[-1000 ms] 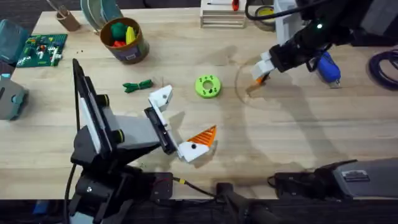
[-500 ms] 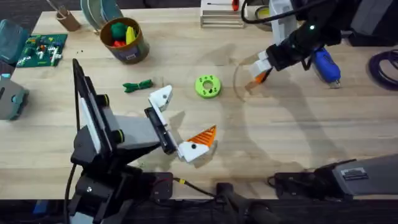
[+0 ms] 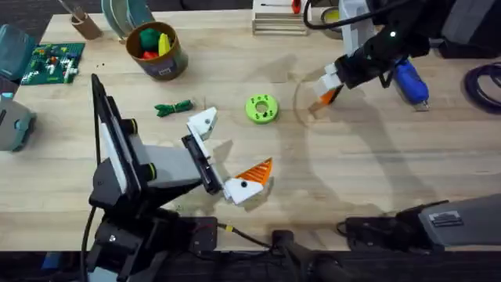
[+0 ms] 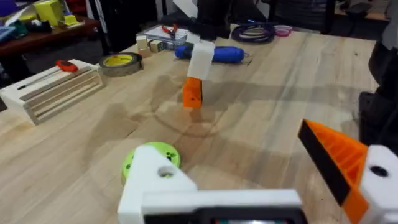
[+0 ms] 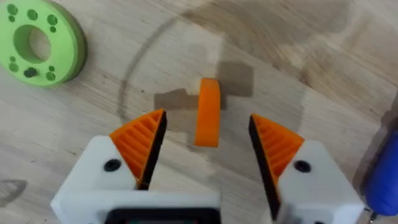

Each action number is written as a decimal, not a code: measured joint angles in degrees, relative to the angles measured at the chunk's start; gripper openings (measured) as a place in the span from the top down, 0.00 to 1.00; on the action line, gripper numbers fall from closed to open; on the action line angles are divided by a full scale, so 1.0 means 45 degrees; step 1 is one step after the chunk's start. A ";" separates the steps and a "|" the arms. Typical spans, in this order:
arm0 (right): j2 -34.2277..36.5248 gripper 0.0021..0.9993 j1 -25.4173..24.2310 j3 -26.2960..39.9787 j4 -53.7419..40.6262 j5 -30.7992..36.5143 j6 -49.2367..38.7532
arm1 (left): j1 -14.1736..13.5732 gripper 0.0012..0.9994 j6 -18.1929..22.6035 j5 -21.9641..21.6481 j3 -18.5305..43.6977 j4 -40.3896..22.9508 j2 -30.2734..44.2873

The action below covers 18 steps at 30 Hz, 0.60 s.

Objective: Pick up the gripper from the table and insert it into the empty holder that is missing its gripper. Then pick up a screw, insert it into the mounting hole, and use the screwdriver to tighten it. Finally, clean up the table by picking up the vegetable and placing it into the bucket.

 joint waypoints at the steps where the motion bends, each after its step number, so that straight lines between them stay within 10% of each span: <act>1: 0.0000 0.14 0.0000 0.0000 0.0000 0.0000 0.0000 | 0.0000 0.01 -0.0004 0.0000 0.0000 0.0000 0.0004; 18: 0.0262 0.22 0.0000 0.0000 0.0230 -0.0005 -0.0087 | 0.0000 0.01 -0.0003 0.0000 0.0000 0.0000 0.0002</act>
